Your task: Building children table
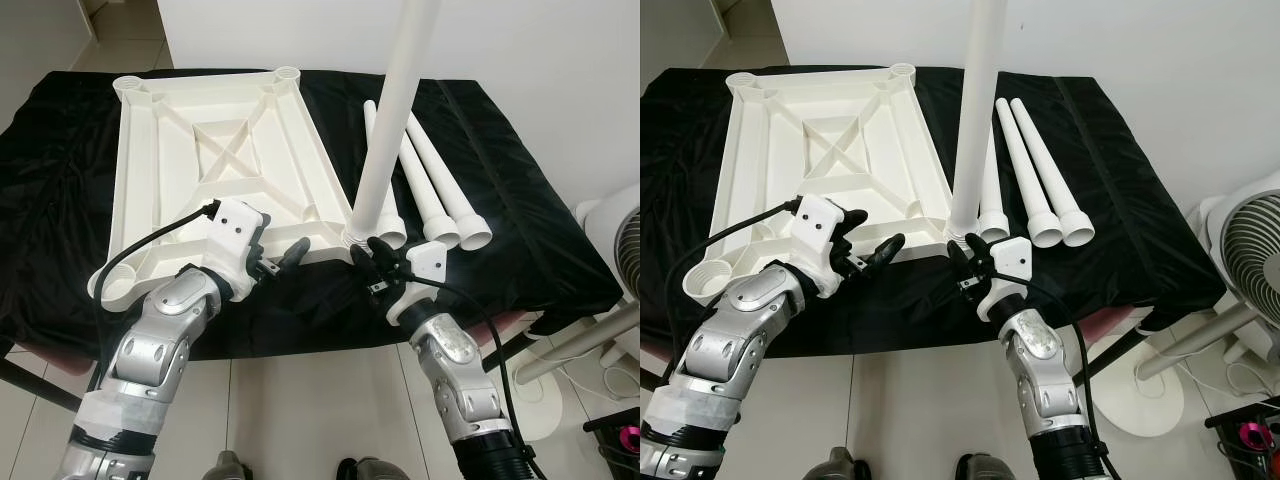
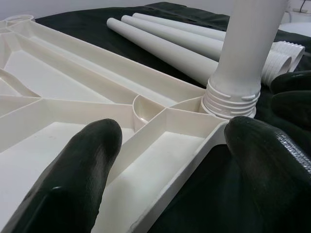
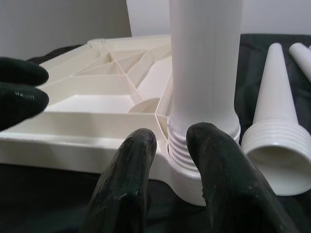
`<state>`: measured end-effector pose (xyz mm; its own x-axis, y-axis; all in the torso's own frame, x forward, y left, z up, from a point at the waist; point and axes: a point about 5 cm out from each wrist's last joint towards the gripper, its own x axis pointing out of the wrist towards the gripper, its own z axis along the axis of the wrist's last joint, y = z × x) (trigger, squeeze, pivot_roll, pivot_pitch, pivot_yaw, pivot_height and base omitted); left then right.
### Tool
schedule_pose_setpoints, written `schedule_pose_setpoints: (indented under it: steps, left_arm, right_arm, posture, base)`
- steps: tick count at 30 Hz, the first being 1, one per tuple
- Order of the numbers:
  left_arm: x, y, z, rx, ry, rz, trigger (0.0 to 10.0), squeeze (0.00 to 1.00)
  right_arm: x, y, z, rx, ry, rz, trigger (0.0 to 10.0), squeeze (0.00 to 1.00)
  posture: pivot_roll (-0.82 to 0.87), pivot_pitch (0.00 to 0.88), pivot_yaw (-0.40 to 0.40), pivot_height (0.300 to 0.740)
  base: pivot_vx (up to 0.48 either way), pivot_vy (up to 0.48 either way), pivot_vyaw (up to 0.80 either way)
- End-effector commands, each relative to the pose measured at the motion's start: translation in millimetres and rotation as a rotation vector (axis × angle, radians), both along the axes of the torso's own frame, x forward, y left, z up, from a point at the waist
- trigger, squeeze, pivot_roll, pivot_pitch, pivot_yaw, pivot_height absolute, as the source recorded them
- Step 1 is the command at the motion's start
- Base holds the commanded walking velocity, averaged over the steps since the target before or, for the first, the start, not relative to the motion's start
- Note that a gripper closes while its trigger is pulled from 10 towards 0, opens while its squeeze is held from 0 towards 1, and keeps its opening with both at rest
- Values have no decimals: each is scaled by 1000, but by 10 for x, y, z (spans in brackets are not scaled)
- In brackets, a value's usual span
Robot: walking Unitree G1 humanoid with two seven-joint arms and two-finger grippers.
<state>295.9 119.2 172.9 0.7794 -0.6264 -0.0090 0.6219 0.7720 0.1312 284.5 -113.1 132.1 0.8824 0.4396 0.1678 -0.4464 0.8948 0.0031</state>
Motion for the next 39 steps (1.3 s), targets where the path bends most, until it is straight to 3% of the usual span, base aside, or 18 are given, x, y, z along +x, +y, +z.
schedule_pose_setpoints:
  steps: [1, 15, 20, 29, 35, 39]
  left_arm:
    - [-6, 6, 1, 10, 3, -19, 10000, 0]
    - [-11, 5, 5, 13, 5, -23, 10000, 0]
    - [-27, 6, -1, 11, 4, -19, 10000, 0]
    - [-22, -9, -3, 12, 3, -22, 10000, 0]
    - [-16, 4, -21, 29, 1, -6, 10000, 0]
    - [108, 83, -65, 87, 9, 90, 10000, 0]
  right_arm:
    - [13, -1, -42, -14, 26, 15, 10000, 0]
    - [113, 15, 8, -13, 18, 44, 10000, 0]
    - [333, -80, 98, -26, 4, 41, 10000, 0]
    - [395, -114, 140, -25, -12, 40, 10000, 0]
    - [249, -3, 128, 16, -26, 68, 10000, 0]
    - [109, 46, 116, 55, -41, 71, 10000, 0]
  posture:
    - [-16, 92, -10, 740]
    - [-2, 89, -12, 740]
    - [-6, 88, -19, 740]
    - [-9, 83, -21, 740]
    - [-7, 82, -19, 740]
    - [-3, 81, -9, 740]
  base:
    - [0, 0, 0]
    - [0, 0, 0]
    - [0, 0, 0]
    - [0, 0, 0]
    - [0, 0, 0]
    - [0, 0, 0]
